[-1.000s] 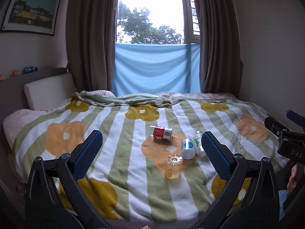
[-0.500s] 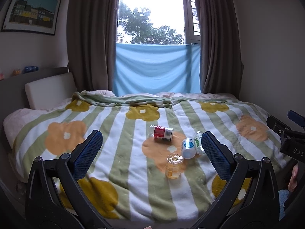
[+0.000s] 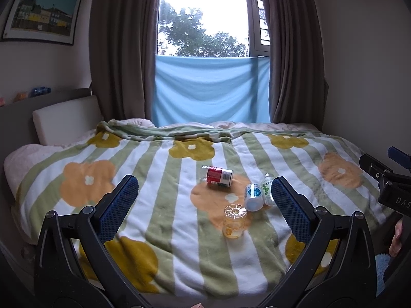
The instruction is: Flip cup upside down
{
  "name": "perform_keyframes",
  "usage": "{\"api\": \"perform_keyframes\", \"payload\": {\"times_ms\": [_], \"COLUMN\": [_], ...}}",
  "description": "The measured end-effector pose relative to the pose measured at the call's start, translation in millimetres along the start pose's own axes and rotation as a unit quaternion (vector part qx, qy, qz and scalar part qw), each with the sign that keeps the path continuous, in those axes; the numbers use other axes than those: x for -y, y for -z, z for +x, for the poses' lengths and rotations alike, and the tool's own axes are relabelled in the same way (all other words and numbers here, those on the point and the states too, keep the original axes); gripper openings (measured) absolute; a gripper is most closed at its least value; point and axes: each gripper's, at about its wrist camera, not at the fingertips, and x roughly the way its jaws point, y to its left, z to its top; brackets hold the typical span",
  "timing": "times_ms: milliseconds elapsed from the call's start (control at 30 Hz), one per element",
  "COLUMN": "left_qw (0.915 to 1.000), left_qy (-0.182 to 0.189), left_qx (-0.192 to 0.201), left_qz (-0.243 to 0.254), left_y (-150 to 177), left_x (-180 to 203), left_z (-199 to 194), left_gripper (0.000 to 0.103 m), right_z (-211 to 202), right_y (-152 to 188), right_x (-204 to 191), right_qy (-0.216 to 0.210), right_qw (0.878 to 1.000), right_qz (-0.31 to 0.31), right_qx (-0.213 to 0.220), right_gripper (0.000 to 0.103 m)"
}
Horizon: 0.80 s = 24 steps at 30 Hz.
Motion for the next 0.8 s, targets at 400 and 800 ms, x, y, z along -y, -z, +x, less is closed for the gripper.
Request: {"api": "perform_keyframes", "payload": {"times_ms": [400, 800], "left_qw": [0.9999, 0.9998], "left_qy": [-0.006, -0.006], "left_qx": [0.003, 0.02], "left_qz": [0.011, -0.002], "left_y": [4.2, 4.5], "left_x": [1.3, -2.8], "left_z": [3.9, 2.5], "left_gripper": [0.103, 0.103], "right_z": [1.3, 6.2], "right_y": [-1.7, -0.6], "right_x": [-5.3, -5.7], "right_qy": [0.001, -0.006], "right_qw": [1.0, 1.0], "right_qz": [-0.001, 0.0], "right_qx": [-0.003, -0.009], "right_gripper": [0.103, 0.103]}}
